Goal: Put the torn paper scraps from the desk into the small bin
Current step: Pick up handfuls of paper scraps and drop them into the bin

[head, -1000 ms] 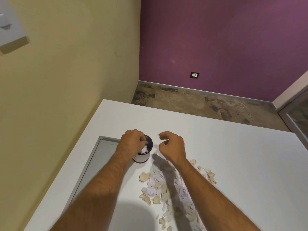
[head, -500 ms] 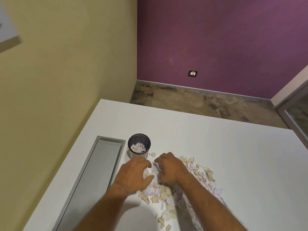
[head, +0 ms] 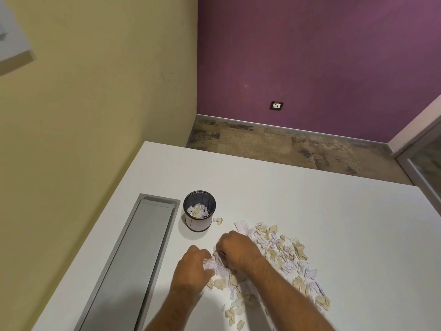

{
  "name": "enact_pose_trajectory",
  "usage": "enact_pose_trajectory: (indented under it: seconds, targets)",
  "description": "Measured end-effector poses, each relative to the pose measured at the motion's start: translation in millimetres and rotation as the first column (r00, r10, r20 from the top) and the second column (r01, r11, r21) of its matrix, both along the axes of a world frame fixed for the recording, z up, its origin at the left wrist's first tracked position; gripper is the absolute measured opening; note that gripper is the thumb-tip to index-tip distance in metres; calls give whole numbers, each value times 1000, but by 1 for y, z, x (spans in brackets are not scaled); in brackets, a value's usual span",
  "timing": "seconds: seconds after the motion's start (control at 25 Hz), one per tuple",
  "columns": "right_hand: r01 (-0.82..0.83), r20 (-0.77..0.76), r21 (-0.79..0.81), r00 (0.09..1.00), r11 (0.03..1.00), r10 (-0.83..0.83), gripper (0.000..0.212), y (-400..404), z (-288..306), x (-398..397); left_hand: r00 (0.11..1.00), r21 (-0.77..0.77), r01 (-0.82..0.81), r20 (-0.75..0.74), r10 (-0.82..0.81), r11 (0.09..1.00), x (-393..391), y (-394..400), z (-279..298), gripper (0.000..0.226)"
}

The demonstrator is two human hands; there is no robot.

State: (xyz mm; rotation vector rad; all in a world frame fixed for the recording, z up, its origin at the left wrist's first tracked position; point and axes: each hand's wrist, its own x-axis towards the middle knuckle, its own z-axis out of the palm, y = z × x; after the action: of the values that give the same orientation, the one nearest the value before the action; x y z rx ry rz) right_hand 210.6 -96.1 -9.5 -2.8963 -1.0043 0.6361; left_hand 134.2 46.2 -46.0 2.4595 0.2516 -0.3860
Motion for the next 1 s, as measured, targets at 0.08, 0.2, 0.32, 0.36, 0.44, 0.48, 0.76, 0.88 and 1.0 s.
enact_pose_trajectory:
  seconds: [0.08,0.2,0.32,0.36,0.44,0.48,0.76,0.88,1.0]
  targets:
    - [92,-19,48,996,995,-92,20,-3,1,0,998,-52,-65,11,66,997,-2,3,-1,33]
    - [295,-57,235,955,926,-290,32,-13,9,1,988,-115,-150,17,153,982,-5,7,1,29]
    - [448,-116,446,887,775,-447,25,-21,27,7,965,-196,-248,40,260,949,-6,11,9,24]
    - [477,-143,516,867,711,-478,21,-21,37,10,956,-246,-271,46,291,931,-5,12,13,22]
    - [504,-194,649,834,570,-517,17,-17,56,20,937,-376,-307,40,346,874,-2,14,25,18]
    - [500,-211,700,827,510,-521,17,-13,66,25,928,-429,-319,40,370,845,-1,16,32,17]
    - [455,-182,751,840,480,-511,17,42,92,64,871,-460,-283,245,426,842,22,35,87,20]
    - [457,-172,668,862,587,-476,24,52,83,72,841,-464,-296,288,458,835,40,42,105,20]
    - [433,-170,589,892,682,-420,31,50,73,72,847,-344,-285,346,403,895,65,52,114,18]
